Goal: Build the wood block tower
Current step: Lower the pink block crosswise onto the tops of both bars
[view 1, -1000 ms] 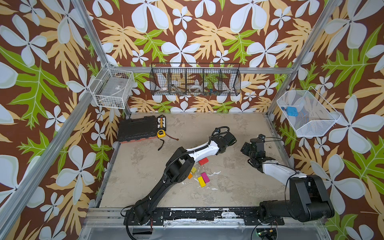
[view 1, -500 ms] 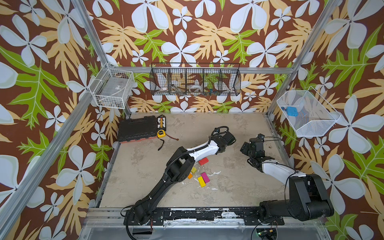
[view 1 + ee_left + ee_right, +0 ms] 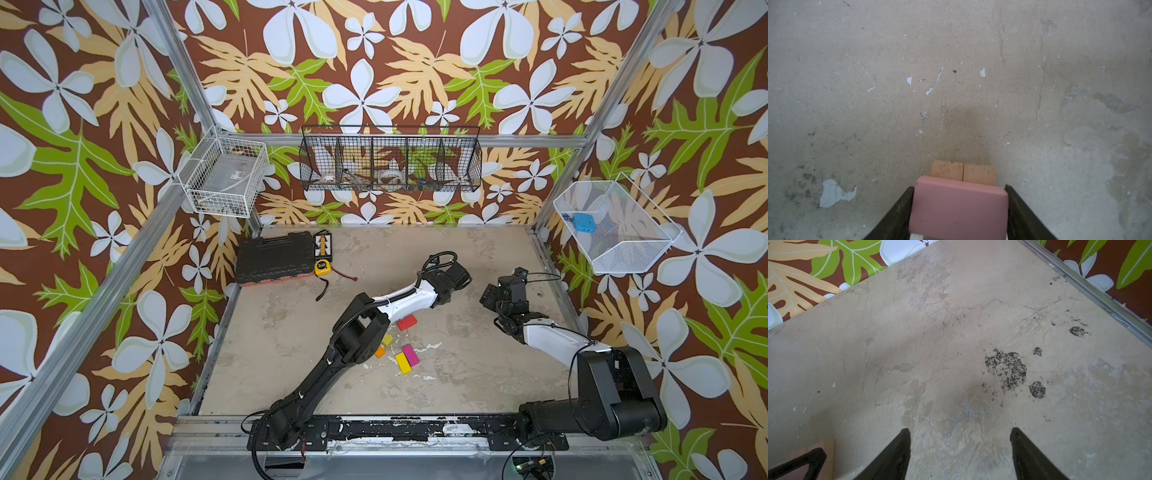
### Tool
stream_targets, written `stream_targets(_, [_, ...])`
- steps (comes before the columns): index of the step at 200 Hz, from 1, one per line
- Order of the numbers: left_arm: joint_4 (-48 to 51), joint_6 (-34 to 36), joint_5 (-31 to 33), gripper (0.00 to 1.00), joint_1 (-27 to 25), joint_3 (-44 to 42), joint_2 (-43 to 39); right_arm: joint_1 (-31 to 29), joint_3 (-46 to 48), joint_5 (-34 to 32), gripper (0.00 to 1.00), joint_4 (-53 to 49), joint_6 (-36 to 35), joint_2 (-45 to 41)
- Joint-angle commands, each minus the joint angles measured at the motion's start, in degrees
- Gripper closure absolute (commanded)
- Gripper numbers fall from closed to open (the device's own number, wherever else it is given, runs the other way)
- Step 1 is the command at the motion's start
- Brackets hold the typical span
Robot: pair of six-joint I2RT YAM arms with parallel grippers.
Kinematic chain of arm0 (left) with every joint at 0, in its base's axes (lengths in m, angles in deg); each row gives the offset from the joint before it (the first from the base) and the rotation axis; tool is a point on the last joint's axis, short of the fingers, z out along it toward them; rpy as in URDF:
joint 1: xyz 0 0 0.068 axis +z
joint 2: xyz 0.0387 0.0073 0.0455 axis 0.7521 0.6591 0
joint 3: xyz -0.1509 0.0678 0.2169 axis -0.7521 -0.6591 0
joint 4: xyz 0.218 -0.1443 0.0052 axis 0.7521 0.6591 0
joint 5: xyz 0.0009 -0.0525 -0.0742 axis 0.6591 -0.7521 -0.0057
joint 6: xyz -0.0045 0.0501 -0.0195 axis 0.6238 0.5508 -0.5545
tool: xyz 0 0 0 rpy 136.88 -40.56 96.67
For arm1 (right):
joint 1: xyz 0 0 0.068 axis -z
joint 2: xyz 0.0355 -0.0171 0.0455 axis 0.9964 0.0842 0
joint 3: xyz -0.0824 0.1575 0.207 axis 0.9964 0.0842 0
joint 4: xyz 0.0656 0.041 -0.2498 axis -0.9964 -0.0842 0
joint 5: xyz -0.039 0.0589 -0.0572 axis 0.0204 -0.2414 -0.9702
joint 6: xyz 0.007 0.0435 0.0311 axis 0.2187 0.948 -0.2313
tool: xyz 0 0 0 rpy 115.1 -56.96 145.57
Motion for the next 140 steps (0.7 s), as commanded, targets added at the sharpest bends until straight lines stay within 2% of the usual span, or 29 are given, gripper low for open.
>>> stream_targets(1, [0.05,-0.49,-0.45,0.55,0.14,0.5,0.5,-0.16,-0.46,-0.99,0.24,-0.41,-0.47,0.09])
stream_targets(91, [0.09,-0.32,-0.9,0.36,0.19,0.66,0.15,-0.2,-0.64,-1.04,0.24,-0.55,-0.48,0.26])
stream_targets(140, [0.09,-0.23,-0.98,0.16,0.19,0.66,-0.02,-0.36,-0.71,-1.12,0.24,-0.55,-0.54,0.35])
